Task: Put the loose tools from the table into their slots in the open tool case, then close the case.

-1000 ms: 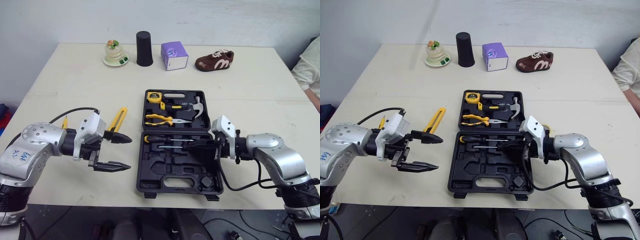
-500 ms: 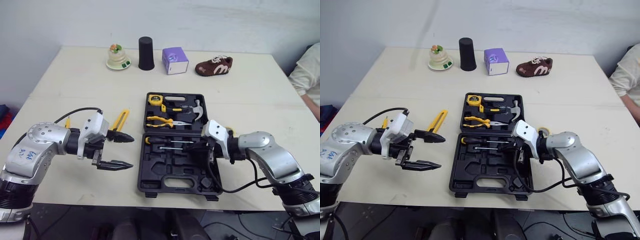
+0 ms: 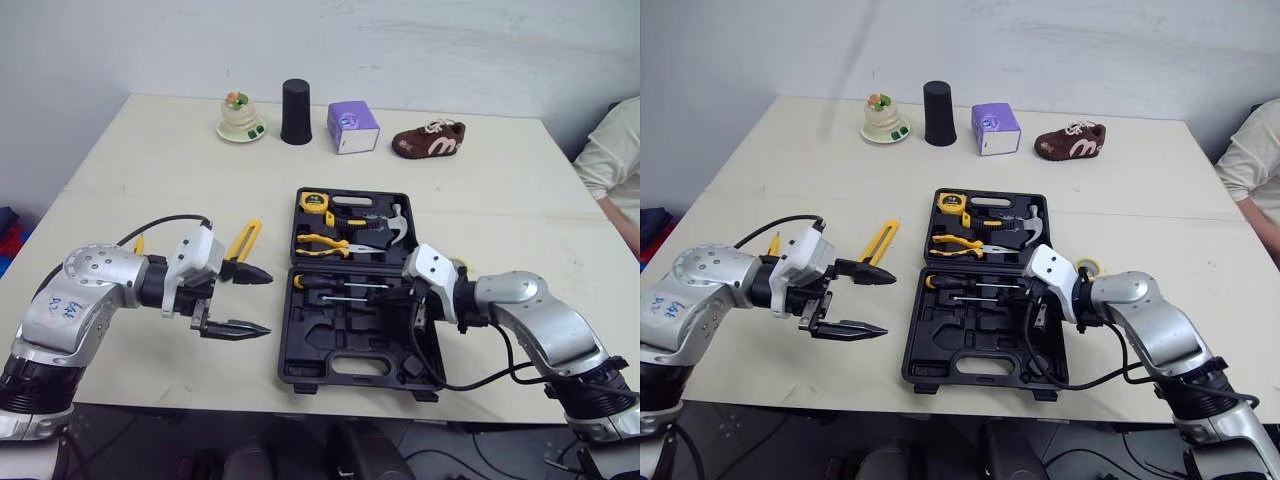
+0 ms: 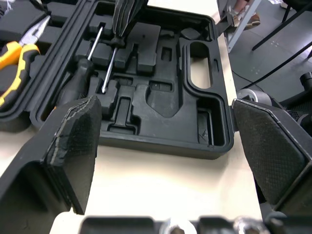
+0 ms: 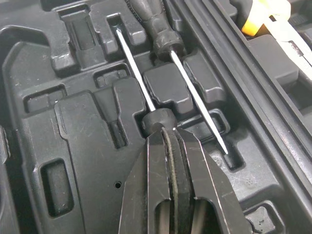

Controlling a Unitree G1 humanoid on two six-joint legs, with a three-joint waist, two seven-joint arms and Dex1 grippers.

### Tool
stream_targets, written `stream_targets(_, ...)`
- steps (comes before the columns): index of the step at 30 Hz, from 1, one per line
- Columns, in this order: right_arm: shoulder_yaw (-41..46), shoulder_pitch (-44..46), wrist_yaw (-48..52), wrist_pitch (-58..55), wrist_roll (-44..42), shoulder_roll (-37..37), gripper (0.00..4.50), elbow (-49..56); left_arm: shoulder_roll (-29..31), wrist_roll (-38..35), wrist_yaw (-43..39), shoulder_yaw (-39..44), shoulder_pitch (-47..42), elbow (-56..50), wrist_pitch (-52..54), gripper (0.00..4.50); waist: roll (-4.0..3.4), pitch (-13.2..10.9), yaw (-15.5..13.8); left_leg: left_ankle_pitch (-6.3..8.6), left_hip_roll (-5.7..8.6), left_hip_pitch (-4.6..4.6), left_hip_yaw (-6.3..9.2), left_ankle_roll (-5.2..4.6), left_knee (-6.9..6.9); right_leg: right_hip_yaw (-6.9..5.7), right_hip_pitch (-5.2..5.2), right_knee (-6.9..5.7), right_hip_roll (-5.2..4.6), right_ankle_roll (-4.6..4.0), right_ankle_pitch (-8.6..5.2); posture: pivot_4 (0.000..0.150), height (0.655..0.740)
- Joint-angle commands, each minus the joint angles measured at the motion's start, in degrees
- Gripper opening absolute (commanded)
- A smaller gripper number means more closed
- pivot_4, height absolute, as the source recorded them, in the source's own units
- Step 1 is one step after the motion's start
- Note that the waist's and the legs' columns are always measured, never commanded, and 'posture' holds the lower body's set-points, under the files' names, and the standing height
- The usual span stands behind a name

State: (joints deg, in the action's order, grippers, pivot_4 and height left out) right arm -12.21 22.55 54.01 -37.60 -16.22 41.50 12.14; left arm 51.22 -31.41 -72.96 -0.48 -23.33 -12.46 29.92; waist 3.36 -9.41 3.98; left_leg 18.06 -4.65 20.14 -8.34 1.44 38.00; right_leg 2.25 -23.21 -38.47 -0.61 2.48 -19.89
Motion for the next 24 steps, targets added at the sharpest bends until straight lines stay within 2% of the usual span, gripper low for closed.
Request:
stream_targets(1,5.38,-3.25,-3.13,-1.12,-2.65,-2.03,0.05,0.72,-1.84,-1.20,2.72,2.09,0.33,0.61,1.08,4.50,-0.04,-0.03,-0.28,0.00,0.00,0.01,0.00,0.00,-0.04,0.00,-0.01,0.02,0.00,0.00,0.00,0.150,0.7339)
stream_targets(5,17.21,-7.51,-2.98,-2.18,-8.77,-0.02,0.05,6.84,-4.04,-2.90,8.85,7.97,6.27,0.01,3.50,4.50,-0.77,-0.49,-0.66,0.00,0.01,0.21,-0.06,-0.01,-0.04,0.07,-0.25,0.02,0.00,0.06,0.04,0.150,0.7339)
stream_targets(6,22.95,-10.08,-1.81,-3.47,-11.35,1.90,0.32,8.10,-4.30,-4.48,10.80,11.71,9.94,-0.79,5.46,4.50,-0.94,-0.59,-0.75,0.01,0.01,0.29,-0.07,-0.02,-0.05,0.08,-0.35,0.04,0.01,0.07,0.04,0.150,0.7339)
stream_targets(9,35.95,-17.47,1.22,-4.68,-14.41,7.30,1.29,7.48,-3.96,-7.11,13.94,21.90,20.82,-2.70,8.89,4.50,-1.15,-0.73,-0.82,0.03,-0.01,0.51,-0.06,0.02,-0.21,0.08,-0.57,0.20,0.05,0.11,-0.05,0.150,0.7339)
stream_targets(10,38.22,-19.24,1.84,-4.32,-14.50,8.49,1.93,6.82,-3.84,-7.48,14.48,24.05,23.30,-3.40,9.36,4.50,-1.15,-0.73,-0.77,0.04,-0.02,0.51,-0.05,0.04,-0.29,0.07,-0.57,0.29,0.06,0.11,-0.06,0.150,0.7339)
stream_targets(12,45.35,-23.64,3.22,-3.73,-14.13,10.87,2.62,2.07,-4.80,-7.68,16.46,31.75,30.40,-3.07,10.00,4.50,-1.11,-0.72,-0.72,0.03,-0.03,0.46,-0.05,0.06,-0.58,0.05,-0.52,0.58,0.08,0.11,-0.06,0.150,0.7339)
stream_targets(13,48.04,-25.18,3.45,-3.20,-13.74,11.50,3.28,-0.44,-5.46,-7.14,17.56,34.77,32.99,-1.91,9.53,4.50,-1.08,-0.70,-0.71,0.03,-0.04,0.43,-0.05,0.06,-0.66,0.05,-0.48,0.67,0.09,0.11,-0.06,0.150,0.7339)
stream_targets(14,50.41,-26.34,3.25,-2.42,-13.11,11.98,3.58,-3.16,-6.26,-6.24,19.24,37.73,35.10,-0.30,8.60,4.50,-1.08,-0.70,-0.72,0.04,-0.04,0.36,-0.05,0.05,-0.71,0.04,-0.41,0.75,0.09,0.10,-0.06,0.150,0.7339)
stream_targets(15,51.98,-27.11,3.08,-1.73,-12.76,12.35,4.15,-5.28,-6.90,-5.17,20.85,39.87,36.39,1.39,7.29,4.50,-1.07,-0.71,-0.72,0.05,-0.02,0.27,-0.07,0.04,-0.74,0.04,-0.31,0.81,0.08,0.10,-0.07,0.150,0.7339)
stream_targets(16,52.91,-27.64,2.95,-1.10,-12.55,12.59,4.44,-6.60,-7.36,-4.34,22.29,41.41,37.23,2.52,6.17,4.50,-1.07,-0.71,-0.72,0.07,0.00,0.24,-0.07,-0.01,-0.74,0.05,-0.28,0.84,0.06,0.10,-0.06,0.150,0.7339)
stream_targets(21,56.66,-30.14,3.71,3.82,-10.17,14.85,4.44,-14.71,-9.41,2.06,29.72,46.24,39.96,7.12,-1.70,4.50,-1.09,-0.73,-0.67,0.19,0.06,0.15,-0.11,-0.34,-0.79,0.07,-0.22,0.86,0.01,0.04,0.04,0.150,0.7339)
stream_targets(24,56.75,-29.93,4.36,6.02,-9.95,16.13,4.44,-17.51,-10.88,0.29,32.83,47.35,38.98,6.13,-0.01,4.50,-1.08,-0.73,-0.63,0.18,0.06,0.12,-0.14,-0.35,-0.82,0.09,-0.21,0.88,0.01,0.00,0.06,0.150,0.7339)
